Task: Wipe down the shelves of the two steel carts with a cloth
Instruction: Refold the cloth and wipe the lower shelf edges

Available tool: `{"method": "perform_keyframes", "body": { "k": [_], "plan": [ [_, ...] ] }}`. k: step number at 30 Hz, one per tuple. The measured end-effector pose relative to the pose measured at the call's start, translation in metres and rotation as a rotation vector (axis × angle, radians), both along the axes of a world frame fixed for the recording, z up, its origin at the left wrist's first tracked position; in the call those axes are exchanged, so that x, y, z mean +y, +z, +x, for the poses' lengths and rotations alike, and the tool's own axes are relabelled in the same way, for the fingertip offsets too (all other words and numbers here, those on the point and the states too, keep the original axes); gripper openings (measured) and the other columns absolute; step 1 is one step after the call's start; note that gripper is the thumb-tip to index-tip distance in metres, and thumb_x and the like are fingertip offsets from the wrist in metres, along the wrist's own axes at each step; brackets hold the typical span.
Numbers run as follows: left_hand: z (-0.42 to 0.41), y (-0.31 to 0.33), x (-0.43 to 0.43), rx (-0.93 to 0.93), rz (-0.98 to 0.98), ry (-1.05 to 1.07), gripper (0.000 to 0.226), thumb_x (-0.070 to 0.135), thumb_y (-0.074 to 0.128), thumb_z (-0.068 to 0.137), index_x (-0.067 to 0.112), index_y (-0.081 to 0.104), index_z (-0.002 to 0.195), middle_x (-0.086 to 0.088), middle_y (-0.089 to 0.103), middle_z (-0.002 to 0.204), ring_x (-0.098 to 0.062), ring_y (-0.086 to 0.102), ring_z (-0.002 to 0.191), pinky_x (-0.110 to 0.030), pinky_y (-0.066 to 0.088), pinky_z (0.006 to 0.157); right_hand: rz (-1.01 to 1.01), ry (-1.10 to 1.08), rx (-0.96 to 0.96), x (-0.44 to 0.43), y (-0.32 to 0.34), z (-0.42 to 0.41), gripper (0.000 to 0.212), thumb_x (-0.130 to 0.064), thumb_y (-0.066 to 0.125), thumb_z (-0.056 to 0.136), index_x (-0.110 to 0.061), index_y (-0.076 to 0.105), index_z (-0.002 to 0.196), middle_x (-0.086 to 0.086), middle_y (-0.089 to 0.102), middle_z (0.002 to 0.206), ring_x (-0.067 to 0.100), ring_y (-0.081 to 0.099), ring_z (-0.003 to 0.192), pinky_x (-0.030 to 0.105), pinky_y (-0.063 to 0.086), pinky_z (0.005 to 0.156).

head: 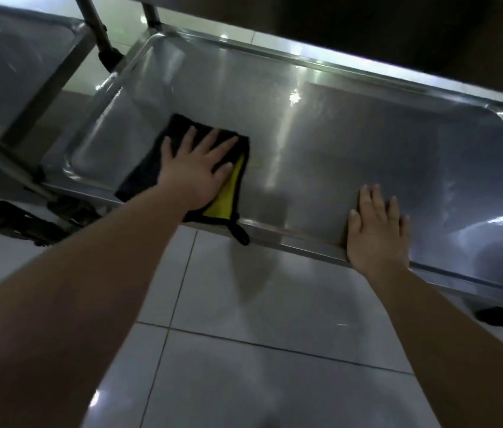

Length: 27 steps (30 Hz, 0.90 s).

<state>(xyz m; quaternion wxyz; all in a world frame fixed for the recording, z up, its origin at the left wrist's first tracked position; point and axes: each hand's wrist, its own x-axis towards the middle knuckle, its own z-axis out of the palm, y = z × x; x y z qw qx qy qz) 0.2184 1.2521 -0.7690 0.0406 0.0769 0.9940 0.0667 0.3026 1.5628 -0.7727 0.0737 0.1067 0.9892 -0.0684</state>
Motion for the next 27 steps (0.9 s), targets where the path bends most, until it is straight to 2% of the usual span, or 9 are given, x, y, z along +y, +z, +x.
{"method": "perform_keyframes", "body": {
  "k": [3, 6, 9, 11, 14, 19, 24, 27],
  "plan": [
    [-0.002, -0.003, -0.059, -0.047, -0.055, 0.171, 0.052, 0.06, 0.011, 0.095, 0.055, -0.004, 0.145, 0.014, -0.004, 0.161, -0.027, -0.006, 0.148, -0.064, -0.004, 0.112, 0.019, -0.029, -0.021, -0.006, 0.003, -0.001, 0.055, -0.035, 0.016, 0.105, -0.022, -0.002, 0.156, -0.001, -0.006, 0.164, 0.027, -0.007, 0.149, 0.051, 0.002, 0.12],
    [-0.002, -0.007, -0.057, -0.05, -0.08, 0.202, 0.054, 0.061, 0.01, 0.094, 0.053, -0.005, 0.145, 0.013, -0.006, 0.161, -0.03, -0.009, 0.147, -0.066, -0.008, 0.11, 0.025, -0.051, -0.023, -0.027, 0.005, -0.008, 0.056, -0.034, 0.019, 0.104, -0.021, 0.004, 0.156, -0.004, -0.001, 0.164, 0.028, -0.006, 0.149, 0.06, 0.003, 0.117],
    [0.0, -0.01, -0.031, -0.03, -0.048, 0.172, 0.055, 0.061, 0.009, 0.094, 0.051, -0.004, 0.146, 0.011, -0.006, 0.161, -0.032, -0.01, 0.147, -0.068, -0.011, 0.106, 0.062, 0.227, 0.083, -0.078, 0.002, -0.018, 0.055, -0.034, 0.025, 0.104, -0.02, 0.013, 0.155, -0.002, 0.006, 0.164, 0.029, -0.001, 0.149, 0.053, -0.001, 0.118],
    [0.007, -0.011, -0.009, -0.012, -0.05, 0.11, 0.054, 0.06, 0.008, 0.095, 0.051, -0.004, 0.147, 0.011, -0.006, 0.161, -0.032, -0.011, 0.147, -0.068, -0.011, 0.107, 0.029, 0.349, 0.144, -0.116, -0.001, -0.025, 0.055, -0.034, 0.024, 0.104, -0.021, 0.01, 0.156, -0.004, 0.002, 0.164, 0.025, -0.006, 0.149, 0.045, -0.006, 0.118],
    [0.012, -0.011, 0.009, -0.01, -0.043, 0.054, 0.053, 0.059, 0.009, 0.096, 0.051, -0.003, 0.147, 0.012, -0.007, 0.161, -0.03, -0.01, 0.147, -0.067, -0.012, 0.107, -0.035, 0.293, 0.116, -0.142, -0.011, -0.031, 0.055, -0.035, 0.017, 0.105, -0.02, 0.005, 0.156, -0.005, -0.001, 0.164, 0.021, -0.01, 0.149, 0.041, -0.007, 0.118],
    [0.015, -0.007, -0.022, 0.001, 0.016, -0.004, 0.054, 0.062, 0.015, 0.095, 0.053, 0.002, 0.147, 0.014, -0.002, 0.161, -0.026, -0.008, 0.148, -0.062, -0.011, 0.112, -0.053, 0.28, 0.098, -0.14, -0.018, -0.027, 0.055, -0.038, 0.013, 0.104, -0.022, 0.008, 0.156, -0.005, 0.003, 0.164, 0.021, -0.003, 0.15, 0.04, -0.004, 0.12],
    [0.007, -0.001, -0.116, -0.041, -0.028, 0.195, 0.054, 0.064, 0.014, 0.094, 0.056, -0.002, 0.145, 0.013, -0.002, 0.161, -0.025, -0.008, 0.148, -0.061, -0.01, 0.113, -0.048, 0.259, 0.1, -0.143, -0.013, -0.028, 0.054, -0.037, 0.016, 0.104, -0.023, 0.011, 0.156, -0.007, 0.005, 0.164, 0.021, -0.001, 0.15, 0.04, -0.004, 0.119],
    [0.005, 0.001, -0.145, -0.092, -0.103, 0.28, 0.056, 0.065, 0.011, 0.093, 0.055, -0.007, 0.145, 0.009, -0.006, 0.161, -0.028, -0.013, 0.147, -0.062, -0.012, 0.11, -0.039, 0.256, 0.105, -0.144, -0.013, -0.029, 0.054, -0.037, 0.016, 0.103, -0.024, 0.011, 0.155, -0.008, 0.006, 0.163, 0.021, 0.0, 0.15, 0.041, -0.003, 0.119]
  ]
}}
